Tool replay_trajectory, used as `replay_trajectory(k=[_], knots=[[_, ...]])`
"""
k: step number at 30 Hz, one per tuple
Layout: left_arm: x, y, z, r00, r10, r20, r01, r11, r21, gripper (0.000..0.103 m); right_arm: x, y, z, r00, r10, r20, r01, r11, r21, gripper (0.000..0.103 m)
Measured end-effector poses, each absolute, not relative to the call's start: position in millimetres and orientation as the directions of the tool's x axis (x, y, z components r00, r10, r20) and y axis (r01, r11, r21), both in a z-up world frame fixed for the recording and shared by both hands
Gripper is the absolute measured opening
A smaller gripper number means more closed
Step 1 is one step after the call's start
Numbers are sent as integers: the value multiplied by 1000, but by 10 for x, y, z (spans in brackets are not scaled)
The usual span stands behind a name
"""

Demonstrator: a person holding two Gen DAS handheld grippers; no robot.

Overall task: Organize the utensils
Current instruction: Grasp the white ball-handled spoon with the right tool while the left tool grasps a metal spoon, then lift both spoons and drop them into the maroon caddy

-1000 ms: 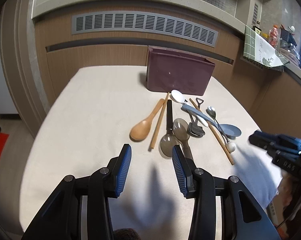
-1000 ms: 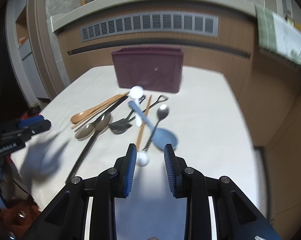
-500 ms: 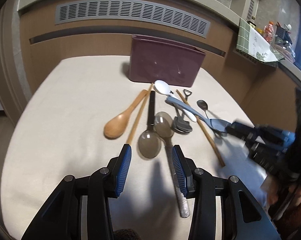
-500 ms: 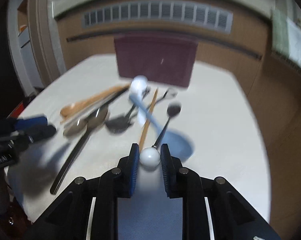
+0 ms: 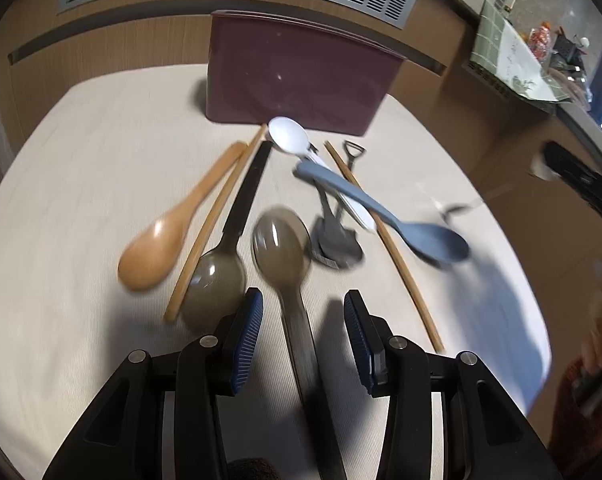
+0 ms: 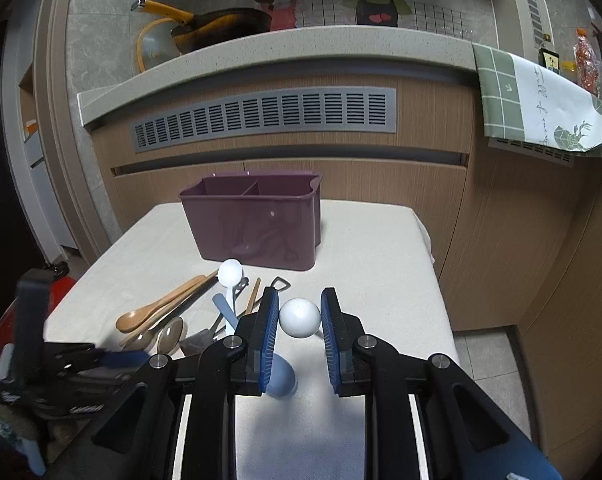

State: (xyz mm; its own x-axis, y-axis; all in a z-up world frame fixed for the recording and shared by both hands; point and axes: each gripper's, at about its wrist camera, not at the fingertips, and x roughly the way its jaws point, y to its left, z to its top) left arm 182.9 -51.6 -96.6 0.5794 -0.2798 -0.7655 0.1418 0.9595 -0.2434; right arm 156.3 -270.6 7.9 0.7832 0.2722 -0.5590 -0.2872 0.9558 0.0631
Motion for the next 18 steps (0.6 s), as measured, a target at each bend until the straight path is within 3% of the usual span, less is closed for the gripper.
replay_trajectory(k=[6, 14, 18], knots=[[2040, -546, -985, 596, -221, -772, 138, 975, -173, 43, 1562, -2709, 70, 789, 270, -552, -282, 957, 65, 19], [2095, -472, -981, 571, -246, -783, 127, 969, -211, 43, 1556, -2705, 57, 793, 267, -547, -275, 959, 70, 19], [2091, -528, -958, 584, -188, -790, 127, 982, -140, 33, 1562, -2693, 103, 797, 265, -542, -273, 960, 67, 19]])
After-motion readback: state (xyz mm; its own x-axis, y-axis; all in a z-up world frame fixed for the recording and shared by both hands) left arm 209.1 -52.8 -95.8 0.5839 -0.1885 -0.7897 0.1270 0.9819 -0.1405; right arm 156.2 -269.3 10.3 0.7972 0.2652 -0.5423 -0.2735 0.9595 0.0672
